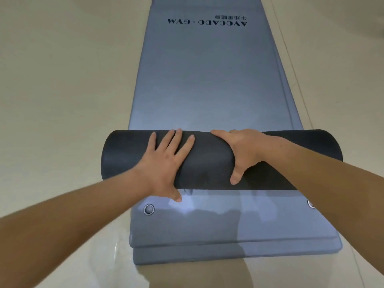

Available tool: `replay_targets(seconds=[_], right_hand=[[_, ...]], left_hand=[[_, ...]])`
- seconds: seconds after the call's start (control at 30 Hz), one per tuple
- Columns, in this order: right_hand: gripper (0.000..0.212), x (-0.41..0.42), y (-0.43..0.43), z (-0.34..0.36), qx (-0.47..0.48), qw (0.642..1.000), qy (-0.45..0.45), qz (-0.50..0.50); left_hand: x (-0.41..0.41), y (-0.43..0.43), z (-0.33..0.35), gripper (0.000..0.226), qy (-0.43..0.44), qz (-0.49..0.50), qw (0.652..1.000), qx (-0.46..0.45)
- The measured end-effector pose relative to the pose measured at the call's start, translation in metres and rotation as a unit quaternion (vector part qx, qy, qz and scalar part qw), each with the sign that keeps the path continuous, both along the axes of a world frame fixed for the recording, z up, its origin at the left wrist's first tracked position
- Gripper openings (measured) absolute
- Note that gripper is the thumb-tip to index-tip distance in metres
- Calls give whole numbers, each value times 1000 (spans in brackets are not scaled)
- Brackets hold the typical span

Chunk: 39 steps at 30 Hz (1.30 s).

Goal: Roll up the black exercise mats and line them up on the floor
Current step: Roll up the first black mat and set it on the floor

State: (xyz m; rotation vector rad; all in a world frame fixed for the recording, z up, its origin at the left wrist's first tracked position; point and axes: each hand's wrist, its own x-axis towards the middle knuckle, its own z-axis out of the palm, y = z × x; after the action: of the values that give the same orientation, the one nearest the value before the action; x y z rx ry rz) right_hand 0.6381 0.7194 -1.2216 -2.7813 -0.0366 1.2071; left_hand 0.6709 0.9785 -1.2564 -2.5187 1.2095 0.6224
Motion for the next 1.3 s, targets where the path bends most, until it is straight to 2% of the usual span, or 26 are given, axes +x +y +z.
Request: replay_targets(seconds=[0.1, 0.17, 0.33, 0.43, 0.57, 0.67, 0.77, 0.87, 0.9, 0.97, 1.07, 1.17, 1.2, 1.3], right_hand=[[162, 9, 0, -7, 6, 1000, 14, -18], [163, 6, 0, -7, -21, 1000, -2, 0], [170, -52, 15, -19, -147, 979, -136, 37], [158, -56, 8, -23, -156, 969, -182, 53], [138, -44, 5, -9, -112, 975, -178, 69], [128, -63, 5, 4, -54, 987, -139, 66], [124, -75, 3, 18, 32, 999, -6, 39], [123, -59, -2, 18, 105, 987, 116, -26], [122, -48, -6, 16, 121, 982, 138, -47], [116, -27, -13, 10, 149, 972, 168, -74], [116, -8, -20, 10, 157, 969, 170, -88], [136, -7, -20, 14, 110, 984, 85, -115], [138, -8, -18, 19, 83, 990, 43, -110], [117, -15, -14, 43, 17, 990, -112, -86]], left_hand=[[3, -4, -16, 155, -42, 12, 999, -33], [12, -6, -17, 147, -30, -9, 999, -41], [42, -14, -5, 142, 18, -27, 999, -39], [52, -23, 7, 136, 42, -24, 998, -30], [54, -25, 25, 124, 97, 6, 995, -11], [44, -23, 37, 104, 169, 22, 985, 10], [30, -12, 45, 88, 308, 78, 948, 36], [30, -3, 52, 94, 376, 126, 916, 52], [30, 0, 57, 105, 366, 138, 920, 33], [26, 6, 70, 122, 273, 125, 953, -27], [-5, 16, 77, 122, 80, 16, 994, -77], [-49, 14, 52, 152, 30, -8, 999, 40], [-52, 13, 42, 157, 12, 0, 998, 55], [-21, 7, 34, 154, 5, 20, 1000, -4]])
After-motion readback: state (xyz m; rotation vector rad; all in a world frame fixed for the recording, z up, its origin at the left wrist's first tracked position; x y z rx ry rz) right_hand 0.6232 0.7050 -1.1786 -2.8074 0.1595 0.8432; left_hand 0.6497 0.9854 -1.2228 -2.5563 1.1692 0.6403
